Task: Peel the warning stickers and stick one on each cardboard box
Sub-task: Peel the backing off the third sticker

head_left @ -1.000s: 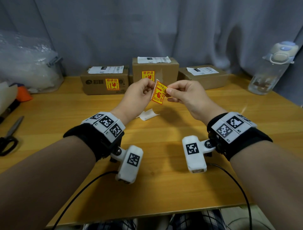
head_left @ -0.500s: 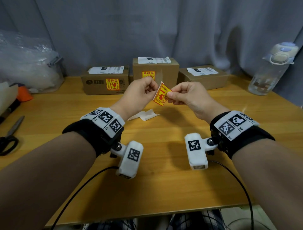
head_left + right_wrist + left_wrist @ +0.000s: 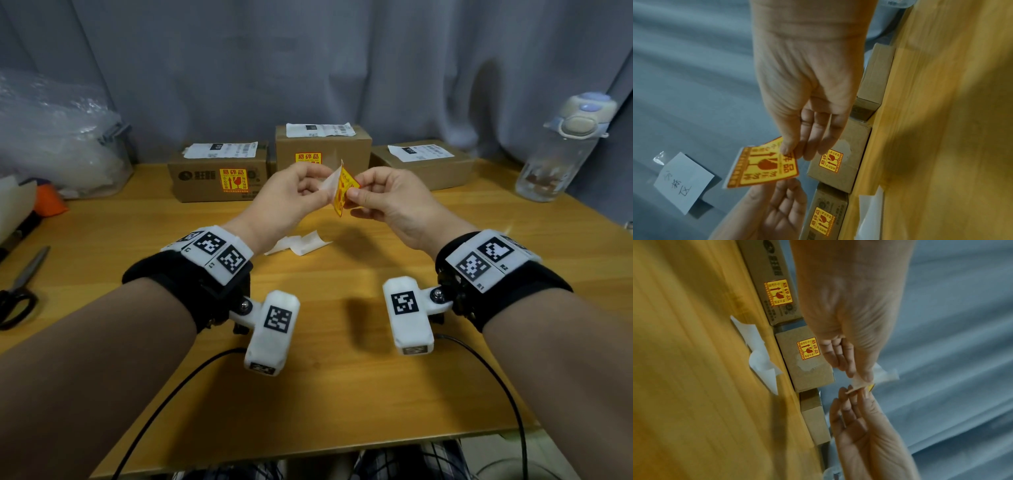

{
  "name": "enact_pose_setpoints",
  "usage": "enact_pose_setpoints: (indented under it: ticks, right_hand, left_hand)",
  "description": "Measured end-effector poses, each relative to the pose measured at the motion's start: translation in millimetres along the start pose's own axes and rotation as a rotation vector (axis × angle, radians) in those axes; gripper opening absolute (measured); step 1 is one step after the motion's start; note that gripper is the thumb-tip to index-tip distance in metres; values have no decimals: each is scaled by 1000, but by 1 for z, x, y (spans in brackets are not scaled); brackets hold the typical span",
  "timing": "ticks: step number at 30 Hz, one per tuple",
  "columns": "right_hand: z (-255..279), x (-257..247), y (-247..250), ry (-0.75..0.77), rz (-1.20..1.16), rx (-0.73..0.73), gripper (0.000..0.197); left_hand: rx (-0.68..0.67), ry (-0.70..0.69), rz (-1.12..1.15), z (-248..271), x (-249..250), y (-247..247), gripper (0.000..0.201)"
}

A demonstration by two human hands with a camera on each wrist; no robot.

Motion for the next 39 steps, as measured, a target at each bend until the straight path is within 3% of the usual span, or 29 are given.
enact_pose_setpoints:
  ticks: [2, 9, 18, 22, 23, 26, 27, 30, 36, 39]
  right_hand:
    - [1, -2, -2, 12, -58, -4, 12]
    - [2, 1, -3, -8, -48, 36, 14]
    - [2, 2, 1, -43, 36, 63, 9]
    - [4, -1, 3, -33, 54, 90, 7]
    - [4, -3, 4, -18, 76, 101, 10]
    - [1, -2, 5, -7, 132, 119, 50]
    - [1, -4, 5, 10, 147, 117, 49]
    - [3, -12, 2, 115, 191, 96, 12]
    - [2, -15, -1, 115, 403, 17, 4]
    - [2, -18, 0, 108, 471, -45, 2]
  left_hand:
    - [-43, 18, 45, 3, 0, -3, 24]
    - [37, 16, 109, 0, -1, -4, 7]
    - [56, 40, -26, -3, -7, 0, 8]
    - [-11, 48, -25, 2, -7, 0, 18]
    - [-34, 39, -30, 4, -6, -1, 18]
    - [-40, 6, -42, 5, -4, -1, 19]
    - [-32, 3, -39, 5, -4, 0, 19]
    - [-36, 10, -47, 4, -6, -1, 19]
    - [-62, -164, -108, 4, 8, -1, 37]
    - [-120, -230, -269, 3, 13, -1, 26]
Point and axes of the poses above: each hand's wrist, its own z-axis away from the middle knuckle, its own y-axis out of the back of the hand, x = y × z, the point moved 4 cm from there along -z, towards the middle knuckle, and after that the axes turned 12 degrees about z, right-handed, at the moved point
